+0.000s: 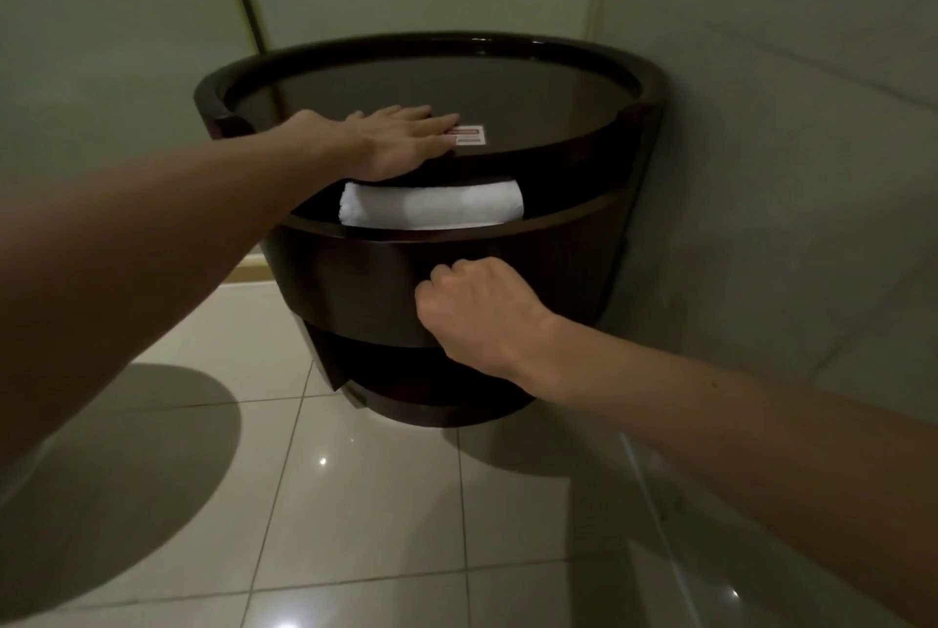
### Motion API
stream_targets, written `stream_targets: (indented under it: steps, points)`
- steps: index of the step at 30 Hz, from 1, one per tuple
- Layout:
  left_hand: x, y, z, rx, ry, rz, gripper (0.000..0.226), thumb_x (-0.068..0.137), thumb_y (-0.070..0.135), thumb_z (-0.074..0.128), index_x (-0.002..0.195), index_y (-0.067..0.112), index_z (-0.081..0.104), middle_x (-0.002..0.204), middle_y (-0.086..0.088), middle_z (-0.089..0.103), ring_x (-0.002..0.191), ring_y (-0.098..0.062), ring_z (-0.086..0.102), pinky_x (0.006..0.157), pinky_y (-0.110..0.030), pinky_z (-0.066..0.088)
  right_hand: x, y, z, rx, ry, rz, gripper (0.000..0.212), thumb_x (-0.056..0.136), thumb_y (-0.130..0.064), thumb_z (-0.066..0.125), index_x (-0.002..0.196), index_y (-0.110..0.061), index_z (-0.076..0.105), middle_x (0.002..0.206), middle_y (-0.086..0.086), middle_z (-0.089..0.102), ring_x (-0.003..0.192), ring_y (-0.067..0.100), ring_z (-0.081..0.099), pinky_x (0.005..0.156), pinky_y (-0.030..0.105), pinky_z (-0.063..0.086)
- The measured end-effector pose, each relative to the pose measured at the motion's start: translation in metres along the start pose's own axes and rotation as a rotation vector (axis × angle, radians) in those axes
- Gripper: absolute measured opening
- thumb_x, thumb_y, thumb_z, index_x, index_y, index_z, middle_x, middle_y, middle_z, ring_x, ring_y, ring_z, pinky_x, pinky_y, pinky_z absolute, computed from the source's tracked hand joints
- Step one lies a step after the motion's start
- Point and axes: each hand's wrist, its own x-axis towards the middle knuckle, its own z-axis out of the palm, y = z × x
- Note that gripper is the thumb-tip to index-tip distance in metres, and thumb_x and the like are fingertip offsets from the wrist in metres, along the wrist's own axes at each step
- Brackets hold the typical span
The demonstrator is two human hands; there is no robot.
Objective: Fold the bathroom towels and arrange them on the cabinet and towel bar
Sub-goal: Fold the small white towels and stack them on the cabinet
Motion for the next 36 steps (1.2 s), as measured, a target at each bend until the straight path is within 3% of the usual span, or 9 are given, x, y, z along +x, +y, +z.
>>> stream_targets:
  steps: [11,36]
  points:
    - [-0.007,0.004,-0.002,-0.014,-0.003,-0.012,0.054,0.094,0.063,0.012,0.146,0.048,0.005,0.16,0.006,0.005,0.147,-0.023,0.003,0.115,-0.057,0.005,-0.024,-0.018,-0.012,-0.013,-0.023,-0.063,0.009,0.091,-0.011,0.052,0.086,-0.013,0.06,0.078,0.005,0.059,0.059,0.017,0.039,0.051,0.03,0.031]
    - [-0.014,0.005,-0.001,-0.007,0.056,-0.012,0.059,0.094,0.064,0.01,0.148,0.043,0.012,0.16,0.002,0.012,0.146,-0.023,0.011,0.114,-0.055,0.012,-0.058,-0.045,-0.026,-0.079,-0.031,-0.144,0.01,0.086,-0.017,0.063,0.076,-0.018,0.061,0.068,-0.001,0.059,0.053,0.012,0.052,0.047,0.025,0.046]
